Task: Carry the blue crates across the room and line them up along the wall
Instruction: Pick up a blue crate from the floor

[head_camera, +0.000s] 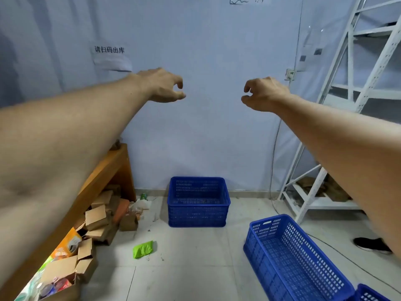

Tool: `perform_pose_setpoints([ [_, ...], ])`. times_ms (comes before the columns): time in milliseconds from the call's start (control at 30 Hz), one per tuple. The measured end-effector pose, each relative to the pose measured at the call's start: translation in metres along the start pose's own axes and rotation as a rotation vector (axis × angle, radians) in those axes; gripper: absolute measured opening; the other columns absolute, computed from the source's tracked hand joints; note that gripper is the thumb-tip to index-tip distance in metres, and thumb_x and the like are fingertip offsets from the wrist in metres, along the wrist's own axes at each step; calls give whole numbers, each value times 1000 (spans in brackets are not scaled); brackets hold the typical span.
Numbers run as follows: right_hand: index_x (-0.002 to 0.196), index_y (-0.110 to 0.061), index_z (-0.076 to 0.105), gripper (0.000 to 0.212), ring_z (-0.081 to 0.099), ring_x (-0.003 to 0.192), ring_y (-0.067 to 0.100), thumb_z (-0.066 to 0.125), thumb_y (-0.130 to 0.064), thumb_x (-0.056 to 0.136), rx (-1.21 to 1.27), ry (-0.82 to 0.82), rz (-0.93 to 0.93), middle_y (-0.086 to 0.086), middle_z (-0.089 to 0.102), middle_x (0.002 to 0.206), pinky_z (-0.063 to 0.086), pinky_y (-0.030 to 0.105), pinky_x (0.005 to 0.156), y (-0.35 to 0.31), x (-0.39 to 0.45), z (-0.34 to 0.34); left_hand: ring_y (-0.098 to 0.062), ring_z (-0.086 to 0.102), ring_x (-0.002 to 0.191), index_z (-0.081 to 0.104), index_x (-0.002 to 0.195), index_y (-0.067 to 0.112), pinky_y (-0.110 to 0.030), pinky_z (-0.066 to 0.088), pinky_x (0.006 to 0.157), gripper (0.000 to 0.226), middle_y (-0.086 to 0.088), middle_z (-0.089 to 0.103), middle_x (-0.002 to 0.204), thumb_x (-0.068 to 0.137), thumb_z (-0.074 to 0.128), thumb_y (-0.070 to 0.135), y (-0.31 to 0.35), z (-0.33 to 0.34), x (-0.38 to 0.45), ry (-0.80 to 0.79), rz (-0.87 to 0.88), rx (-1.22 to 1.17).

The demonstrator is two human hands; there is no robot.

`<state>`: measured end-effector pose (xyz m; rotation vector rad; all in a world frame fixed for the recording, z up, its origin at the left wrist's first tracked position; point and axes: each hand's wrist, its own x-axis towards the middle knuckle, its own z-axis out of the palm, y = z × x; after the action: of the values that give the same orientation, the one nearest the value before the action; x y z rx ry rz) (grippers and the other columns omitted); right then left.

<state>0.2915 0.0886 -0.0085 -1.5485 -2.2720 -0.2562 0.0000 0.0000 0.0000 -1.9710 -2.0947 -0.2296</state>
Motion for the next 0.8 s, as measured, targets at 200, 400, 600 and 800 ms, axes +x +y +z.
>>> perform_pose_setpoints([
  [200,129,-34,61,43,50,131,26,52,-43,88,57,-53,32,-2,64,131,45,41,91,1,23,51,-35,55,126,48,140,41,-52,48,98,61,-4,62,139,88,39,71,-4,40,32,-80,-9,27],
  [400,129,-33,61,44,50,131,24,52,-45,88,91,-171,48,1,65,130,49,45,101,41,67,151,-30,54,127,46,147,33,-52,45,106,57,-5,64,139,96,49,58,-12,119,104,-279,28,55],
  [600,132,-30,60,44,53,128,28,51,-42,91,81,-242,18,3,64,131,50,44,97,67,152,225,-30,56,126,50,144,31,-51,46,107,51,-6,61,143,98,51,52,-20,188,193,-429,-1,124],
  [800,132,-30,59,44,54,126,30,49,-43,91,81,-300,-22,2,65,131,48,47,101,68,241,284,-31,58,122,55,138,32,-50,49,103,50,-7,63,138,97,44,58,-34,248,276,-425,-10,76],
])
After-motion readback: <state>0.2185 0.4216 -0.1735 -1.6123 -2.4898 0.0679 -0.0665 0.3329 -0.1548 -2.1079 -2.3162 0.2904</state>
